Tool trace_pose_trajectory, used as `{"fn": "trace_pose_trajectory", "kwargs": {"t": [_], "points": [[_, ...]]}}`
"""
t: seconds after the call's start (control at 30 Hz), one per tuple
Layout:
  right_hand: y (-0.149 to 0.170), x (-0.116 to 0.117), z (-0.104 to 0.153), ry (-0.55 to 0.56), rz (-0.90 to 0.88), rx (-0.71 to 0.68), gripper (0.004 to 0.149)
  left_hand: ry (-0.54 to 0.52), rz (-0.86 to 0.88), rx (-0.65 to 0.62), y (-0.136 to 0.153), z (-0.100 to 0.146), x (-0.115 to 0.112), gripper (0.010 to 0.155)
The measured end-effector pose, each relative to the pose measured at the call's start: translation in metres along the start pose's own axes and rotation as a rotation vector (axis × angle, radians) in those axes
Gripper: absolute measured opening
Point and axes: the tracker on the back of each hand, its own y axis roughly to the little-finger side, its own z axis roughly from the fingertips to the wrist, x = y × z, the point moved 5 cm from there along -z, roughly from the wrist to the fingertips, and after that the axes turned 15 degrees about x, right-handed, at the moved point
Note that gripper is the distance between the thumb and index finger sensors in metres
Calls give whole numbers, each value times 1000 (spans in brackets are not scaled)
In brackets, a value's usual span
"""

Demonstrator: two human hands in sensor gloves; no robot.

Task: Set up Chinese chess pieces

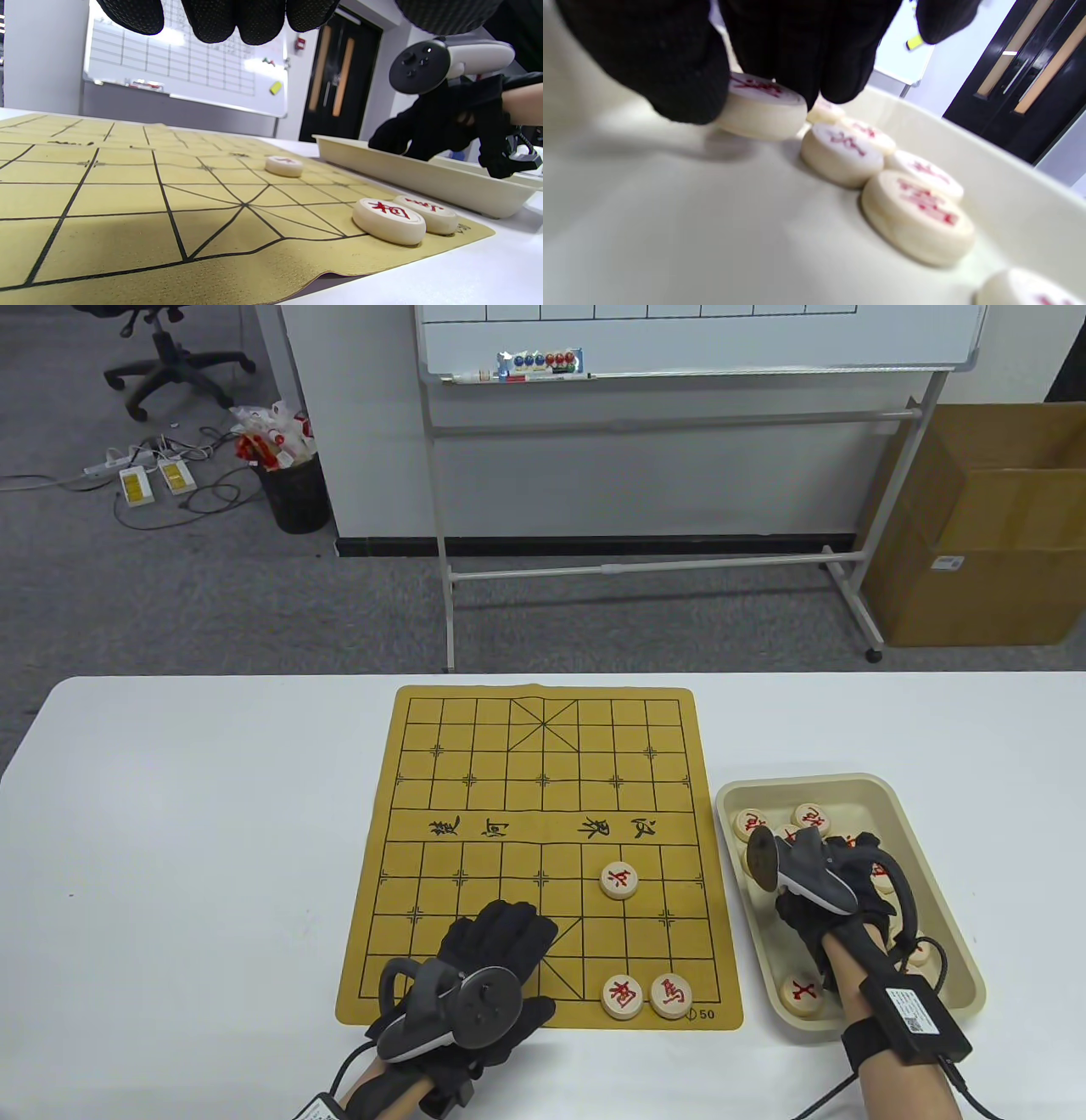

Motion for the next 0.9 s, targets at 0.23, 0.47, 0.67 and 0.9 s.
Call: {"fn": "trace_pose_trajectory", "kwargs": {"t": [0.23,0.47,0.67,0.9], "points": [[-11,-52,51,105,-121,-198,71,-8,3,-5,-1,1,1,82],[-53,-57,127,115,-59,-475,72,-15,2,-5,-1,2,1,82],[-77,-28,154,131,129,-570,73,-13,1,-8,-2,2,1,82],[-89,-7,159,131,224,-598,75,-10,0,-7,-1,2,0,82]]}}
